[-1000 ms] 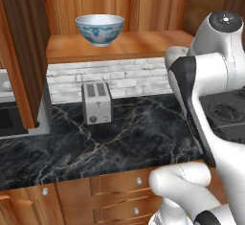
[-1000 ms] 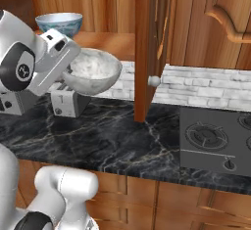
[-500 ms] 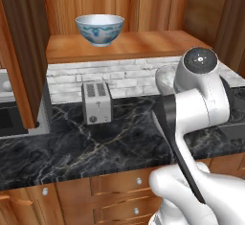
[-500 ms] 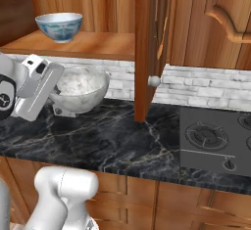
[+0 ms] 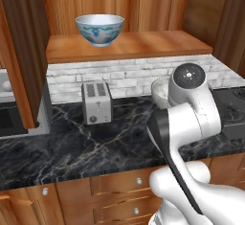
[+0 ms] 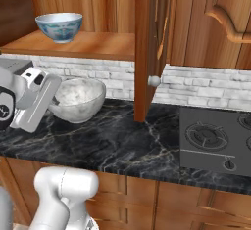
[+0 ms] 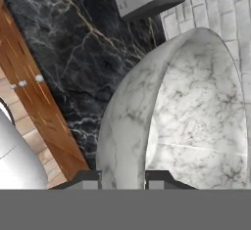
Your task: Pick up the bowls from the cabinet and place each bowl in front of a stool on the dining counter.
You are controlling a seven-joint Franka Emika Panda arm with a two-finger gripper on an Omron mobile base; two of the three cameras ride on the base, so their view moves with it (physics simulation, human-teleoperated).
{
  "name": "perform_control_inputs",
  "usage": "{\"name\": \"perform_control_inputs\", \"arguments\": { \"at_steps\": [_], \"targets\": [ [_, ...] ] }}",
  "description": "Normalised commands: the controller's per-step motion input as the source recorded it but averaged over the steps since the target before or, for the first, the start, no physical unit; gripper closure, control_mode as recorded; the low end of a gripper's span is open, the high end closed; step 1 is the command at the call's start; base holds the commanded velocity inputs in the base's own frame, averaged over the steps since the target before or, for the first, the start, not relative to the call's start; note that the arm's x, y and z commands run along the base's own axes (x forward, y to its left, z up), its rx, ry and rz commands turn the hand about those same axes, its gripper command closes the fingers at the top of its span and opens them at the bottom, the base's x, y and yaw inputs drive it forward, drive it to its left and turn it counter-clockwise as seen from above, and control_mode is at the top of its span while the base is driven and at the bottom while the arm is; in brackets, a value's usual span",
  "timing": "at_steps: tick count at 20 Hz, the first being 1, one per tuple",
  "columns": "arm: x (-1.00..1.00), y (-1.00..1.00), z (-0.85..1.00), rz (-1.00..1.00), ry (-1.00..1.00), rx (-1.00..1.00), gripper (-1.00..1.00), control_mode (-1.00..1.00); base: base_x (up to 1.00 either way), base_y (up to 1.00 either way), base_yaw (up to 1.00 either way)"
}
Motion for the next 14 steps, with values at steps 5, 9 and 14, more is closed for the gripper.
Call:
{"name": "perform_control_inputs", "arguments": {
  "at_steps": [5,9,14],
  "targets": [
    [0.00,0.00,0.00,0.00,0.00,0.00,1.00,-1.00,0.00,0.00,0.00],
    [0.00,0.00,0.00,0.00,0.00,0.00,1.00,1.00,-0.09,0.01,-0.02],
    [0.00,0.00,0.00,0.00,0.00,0.00,1.00,1.00,-0.54,0.22,-0.41]
  ]
}}
